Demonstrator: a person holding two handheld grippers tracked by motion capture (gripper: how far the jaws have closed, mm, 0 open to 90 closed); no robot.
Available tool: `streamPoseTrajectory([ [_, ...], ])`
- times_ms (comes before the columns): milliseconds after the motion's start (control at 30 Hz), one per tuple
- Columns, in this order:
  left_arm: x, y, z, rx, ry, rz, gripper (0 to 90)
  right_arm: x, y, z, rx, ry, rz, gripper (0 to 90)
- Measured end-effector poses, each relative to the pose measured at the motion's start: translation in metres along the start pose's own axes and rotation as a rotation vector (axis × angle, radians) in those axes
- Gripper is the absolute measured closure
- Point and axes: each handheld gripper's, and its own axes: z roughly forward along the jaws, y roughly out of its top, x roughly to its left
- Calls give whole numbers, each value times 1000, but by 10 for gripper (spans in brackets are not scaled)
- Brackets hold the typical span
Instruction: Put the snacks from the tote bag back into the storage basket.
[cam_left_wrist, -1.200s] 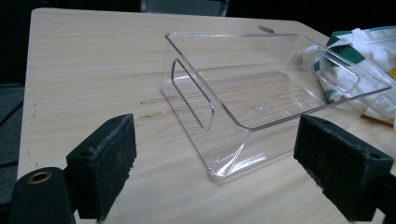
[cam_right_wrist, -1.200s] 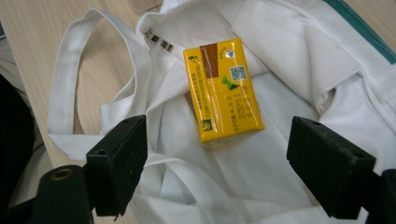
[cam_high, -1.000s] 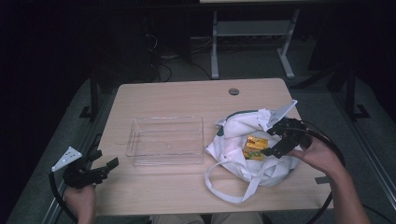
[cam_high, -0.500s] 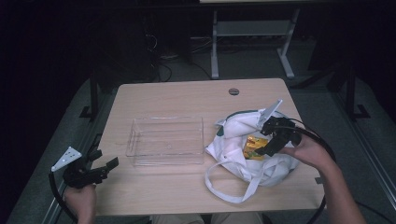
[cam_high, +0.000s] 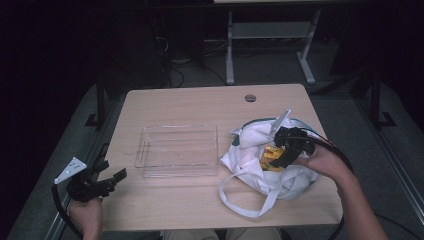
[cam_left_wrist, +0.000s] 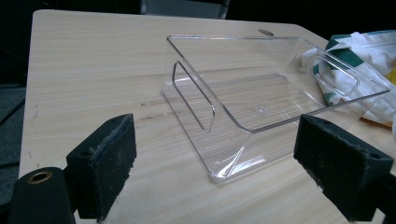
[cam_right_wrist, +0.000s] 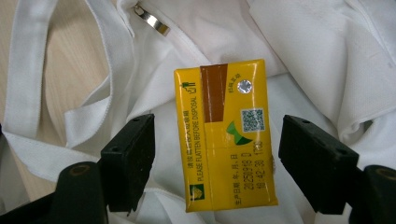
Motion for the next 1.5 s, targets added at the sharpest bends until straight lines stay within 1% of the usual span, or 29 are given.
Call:
streamPoseTrajectory([
  [133, 0, 0, 0, 0, -3, -1, 125, -1, 1, 1, 3, 2, 5, 280],
  [167, 0, 0, 0, 0, -4, -3, 125, -2, 1, 2, 7, -4, 0, 284],
  [267, 0, 0, 0, -3, -3, -7, 125, -2, 1, 4, 16, 0, -3, 306],
  [533, 0, 0, 0, -5, -2, -8, 125, -3, 2, 6, 30, -7, -6, 323],
  [567, 0, 0, 0, -5, -2, -6, 125, -3, 3, 7, 33, -13, -14, 335],
  [733, 0, 0, 0, -6, -2, -7, 125, -4, 3, 8, 39, -16, -14, 361],
  [767, 0, 0, 0, -6, -3, -7, 125, -4, 3, 9, 42, -20, -16, 383],
  [933, 0, 0, 0, -8, -3, -8, 125, -4, 4, 9, 45, -12, -26, 410],
  [1000, 0, 0, 0, -9, -2, -8, 125, -4, 5, 9, 48, -11, -35, 448],
  [1133, 0, 0, 0, -11, -2, -9, 125, -3, 6, 9, 57, -8, -44, 461],
  [1167, 0, 0, -1, -12, -2, -7, 125, -3, 7, 9, 62, -14, -53, 463],
  [1500, 0, 0, -1, -13, -4, -10, 125, -2, 7, 9, 65, -17, -55, 474],
])
